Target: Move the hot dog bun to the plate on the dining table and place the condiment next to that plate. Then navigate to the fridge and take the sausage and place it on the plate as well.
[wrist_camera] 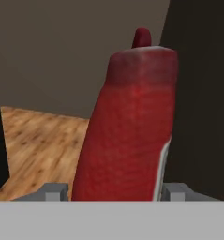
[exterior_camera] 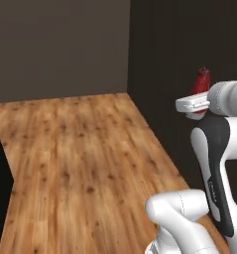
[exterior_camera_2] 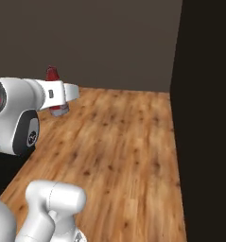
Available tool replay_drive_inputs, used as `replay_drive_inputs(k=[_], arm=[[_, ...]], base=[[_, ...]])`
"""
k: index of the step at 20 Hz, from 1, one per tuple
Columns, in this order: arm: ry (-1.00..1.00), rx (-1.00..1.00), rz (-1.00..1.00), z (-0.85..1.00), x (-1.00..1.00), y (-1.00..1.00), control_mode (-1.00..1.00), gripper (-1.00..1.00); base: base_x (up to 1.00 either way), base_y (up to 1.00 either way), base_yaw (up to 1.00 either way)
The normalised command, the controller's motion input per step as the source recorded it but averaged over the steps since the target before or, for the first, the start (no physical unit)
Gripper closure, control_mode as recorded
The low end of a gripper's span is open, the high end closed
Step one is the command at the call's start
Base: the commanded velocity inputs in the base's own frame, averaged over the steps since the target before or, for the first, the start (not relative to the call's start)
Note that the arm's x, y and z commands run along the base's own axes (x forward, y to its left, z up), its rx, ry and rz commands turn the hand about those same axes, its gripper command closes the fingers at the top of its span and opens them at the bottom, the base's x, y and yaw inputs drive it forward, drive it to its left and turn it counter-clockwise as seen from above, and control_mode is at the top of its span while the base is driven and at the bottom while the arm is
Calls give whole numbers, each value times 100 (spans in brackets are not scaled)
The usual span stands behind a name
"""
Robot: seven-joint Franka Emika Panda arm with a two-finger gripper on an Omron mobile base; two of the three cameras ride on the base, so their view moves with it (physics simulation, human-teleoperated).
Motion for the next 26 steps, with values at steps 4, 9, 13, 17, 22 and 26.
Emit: replay_drive_inputs(k=[4, 9, 13, 17, 22, 26], arm=[[0, 0, 0, 0, 0, 0, 100, 100], [0, 0, 0, 0, 0, 0, 100, 100], [0, 0, 0, 0, 0, 0, 100, 100], [0, 0, 0, 0, 0, 0, 100, 100], [0, 0, 0, 0, 0, 0, 100, 100], [0, 0, 0, 0, 0, 0, 100, 100]], base=[[100, -35, 44], [100, -44, 43], [100, -51, 40], [100, -57, 39], [100, -69, 37], [100, -71, 36]])
